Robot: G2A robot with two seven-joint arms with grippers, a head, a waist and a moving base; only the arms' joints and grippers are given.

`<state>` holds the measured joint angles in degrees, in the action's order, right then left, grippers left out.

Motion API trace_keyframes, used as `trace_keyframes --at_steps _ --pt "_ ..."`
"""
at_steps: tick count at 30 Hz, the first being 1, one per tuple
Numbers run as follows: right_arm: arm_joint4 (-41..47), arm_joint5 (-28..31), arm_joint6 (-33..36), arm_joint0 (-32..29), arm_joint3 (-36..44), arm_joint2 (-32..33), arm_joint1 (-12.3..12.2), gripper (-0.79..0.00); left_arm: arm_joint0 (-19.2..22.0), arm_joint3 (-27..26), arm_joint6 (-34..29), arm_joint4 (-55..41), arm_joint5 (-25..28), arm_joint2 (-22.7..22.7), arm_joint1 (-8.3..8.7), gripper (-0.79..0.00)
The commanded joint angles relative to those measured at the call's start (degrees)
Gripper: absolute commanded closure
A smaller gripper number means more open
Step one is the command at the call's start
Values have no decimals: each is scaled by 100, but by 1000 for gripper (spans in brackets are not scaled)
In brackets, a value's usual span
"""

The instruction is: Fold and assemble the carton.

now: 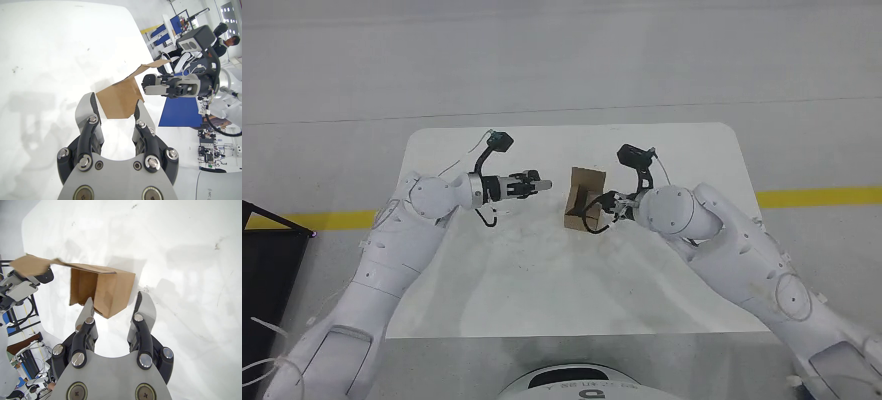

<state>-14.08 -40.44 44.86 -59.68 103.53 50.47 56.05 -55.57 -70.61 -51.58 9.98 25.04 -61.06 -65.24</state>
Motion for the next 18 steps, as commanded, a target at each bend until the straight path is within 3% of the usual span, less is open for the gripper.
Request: trace_keyframes --at_steps 1,4,8,13,18 --pt "341 389 -139 -243 123 380 -47 -760 -85 -63 -32 26 4 -106 41 -379" --pt "671 1119 -214 -700 306 918 -148 -773 -225 -169 -65 105 -47 -164 81 -357" --pt "810 1462 -146 -1052 394 1241 -215 -785 -316 -296 -41 80 -45 33 48 -339" --pt "1860 2519 -211 -1372 -138 1648 -205 -785 -126 -155 137 348 167 542 -80 -336" --pt "2040 2776 -263 -1516 -411 1639 -183 -785 139 81 252 501 178 955 -215 -336"
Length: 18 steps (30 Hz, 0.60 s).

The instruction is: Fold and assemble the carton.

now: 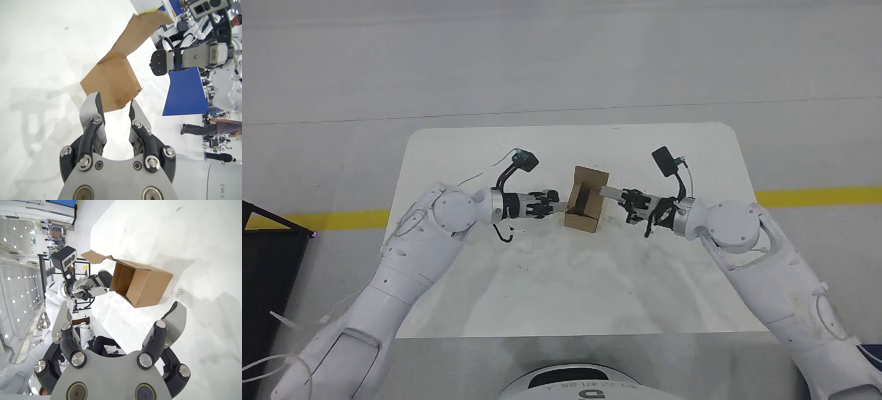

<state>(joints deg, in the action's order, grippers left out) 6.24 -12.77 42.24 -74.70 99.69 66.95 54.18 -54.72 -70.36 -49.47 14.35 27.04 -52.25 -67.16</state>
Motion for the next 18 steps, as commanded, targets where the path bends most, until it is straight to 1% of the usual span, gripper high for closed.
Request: trace_keyframes --at_steps 1,4,8,9,11,14,15,16,18 --pt "8 14 -19 -27 -49 -9 6 -785 94 115 88 111 -35 136 -46 -332" --pt "14 -66 -109 -77 -36 30 10 -785 211 278 154 258 -45 316 -109 -332" --pt "53 -18 -80 -173 26 134 -1 -785 347 409 183 468 -77 479 -167 -323" --pt "48 -29 -76 -192 30 147 -3 -785 382 419 186 496 -85 507 -180 -305" --pt "36 -31 -57 -211 47 160 -3 -785 411 422 205 526 -88 539 -195 -231" --pt "-7 -36 -30 -218 72 165 -2 -785 444 406 212 574 -147 586 -217 -154" --pt "-26 -42 -30 -221 88 161 -1 -785 450 391 222 601 -159 597 -221 -145" --pt "-50 -51 -33 -225 100 159 0 -785 450 373 231 625 -176 600 -223 -145" --pt "-85 -32 -29 -234 139 156 2 -785 440 301 238 652 -196 580 -217 -185"
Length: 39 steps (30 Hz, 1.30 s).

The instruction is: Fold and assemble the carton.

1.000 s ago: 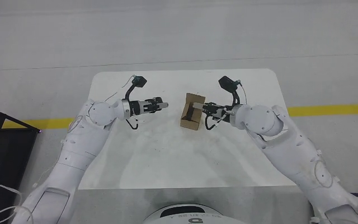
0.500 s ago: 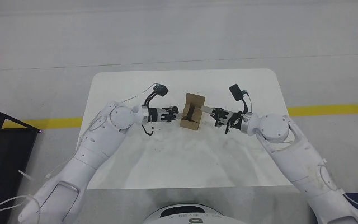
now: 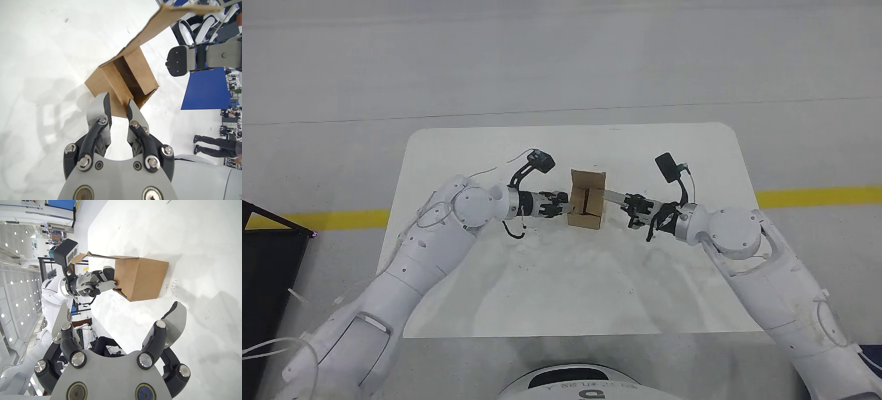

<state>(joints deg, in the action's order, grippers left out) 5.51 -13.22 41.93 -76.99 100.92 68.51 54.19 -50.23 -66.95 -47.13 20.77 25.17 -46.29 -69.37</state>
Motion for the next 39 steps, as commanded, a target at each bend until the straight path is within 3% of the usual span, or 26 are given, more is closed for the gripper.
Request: trace_keyframes --at_steps 1,7,13,17,21,28,33,39 --pt "-26 26 6 -12 23 2 1 -785 -20 -88 2 14 -22 -41 14 -200" --pt "-70 40 26 -15 65 -16 13 -785 -157 -423 -8 -43 -34 -332 110 -320" --pt "-158 56 9 -27 126 -29 22 -785 -329 -672 -87 -306 -63 -739 228 -585" --pt "-197 111 31 -80 170 5 19 -785 -178 -581 58 -270 -206 -910 247 -579" --pt "-253 149 87 -8 145 -68 36 -785 132 -365 298 -418 -358 -754 139 -533" --pt "-339 99 92 298 -71 -344 111 -785 854 511 990 -337 -608 -65 -234 -385" --pt "-819 289 310 287 64 -423 87 -785 1340 1250 1624 -209 -794 333 -536 -363" --pt "-1302 580 569 318 245 -629 85 -785 1635 1912 1580 -368 -698 730 -859 -379"
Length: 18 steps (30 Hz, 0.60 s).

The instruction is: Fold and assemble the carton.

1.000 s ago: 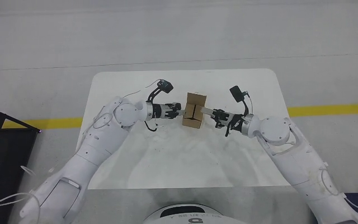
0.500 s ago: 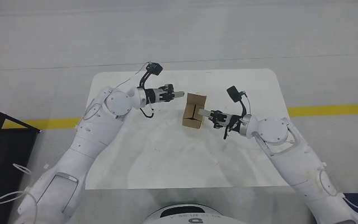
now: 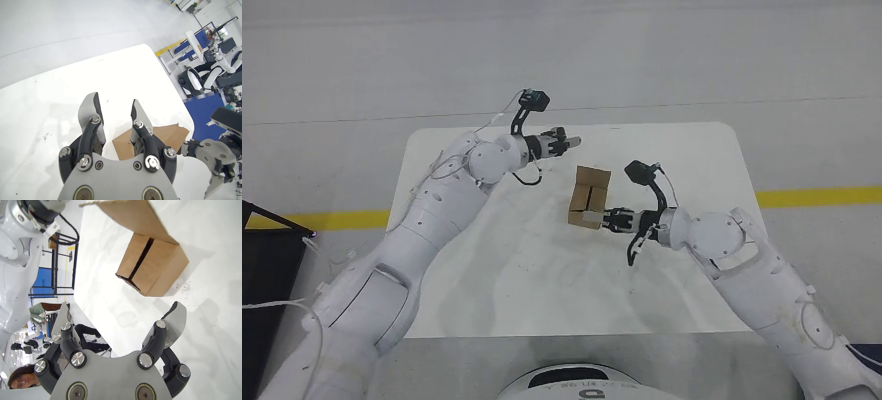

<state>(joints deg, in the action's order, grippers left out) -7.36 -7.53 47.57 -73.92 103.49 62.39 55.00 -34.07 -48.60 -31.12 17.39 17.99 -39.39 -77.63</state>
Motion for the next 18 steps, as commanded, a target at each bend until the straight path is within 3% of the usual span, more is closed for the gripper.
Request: trace_keyframes --at_steps 1,8,18 --pt "-16 -6 26 45 -33 -54 14 -785 32 166 -60 -105 57 78 -79 -379" --pt "673 901 592 429 -573 -286 105 -785 141 679 -144 -126 388 260 -283 -376" --pt "886 717 566 840 -1001 -662 255 -785 215 1034 -555 -366 1019 183 -370 -369"
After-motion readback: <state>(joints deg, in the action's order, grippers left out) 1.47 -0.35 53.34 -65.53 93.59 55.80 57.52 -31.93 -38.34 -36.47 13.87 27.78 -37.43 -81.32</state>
